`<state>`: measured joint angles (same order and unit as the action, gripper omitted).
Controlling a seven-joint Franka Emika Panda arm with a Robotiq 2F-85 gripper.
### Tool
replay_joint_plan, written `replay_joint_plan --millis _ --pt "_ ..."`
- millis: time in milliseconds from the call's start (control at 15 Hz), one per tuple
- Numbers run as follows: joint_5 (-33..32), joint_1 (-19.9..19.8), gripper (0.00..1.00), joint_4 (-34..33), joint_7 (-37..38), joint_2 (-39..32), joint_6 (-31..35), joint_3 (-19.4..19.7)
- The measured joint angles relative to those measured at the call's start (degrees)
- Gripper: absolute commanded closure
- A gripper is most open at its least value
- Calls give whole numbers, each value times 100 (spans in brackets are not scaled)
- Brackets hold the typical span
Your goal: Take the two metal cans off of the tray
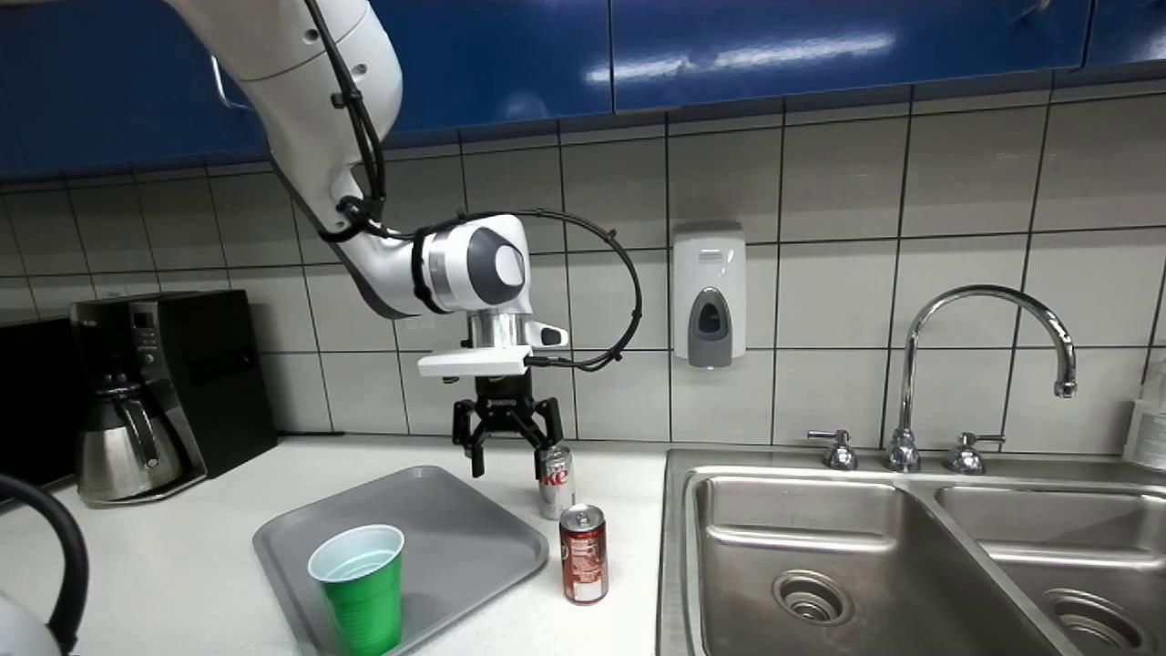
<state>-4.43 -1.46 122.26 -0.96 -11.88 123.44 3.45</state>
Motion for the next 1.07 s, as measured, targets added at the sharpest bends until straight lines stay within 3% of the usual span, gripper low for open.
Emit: replay_joint_plan --millis 533,1067 --pt "-91 310 0 1223 224 1125 34 -234" --pt "-92 342 0 2133 582 2450 27 -364"
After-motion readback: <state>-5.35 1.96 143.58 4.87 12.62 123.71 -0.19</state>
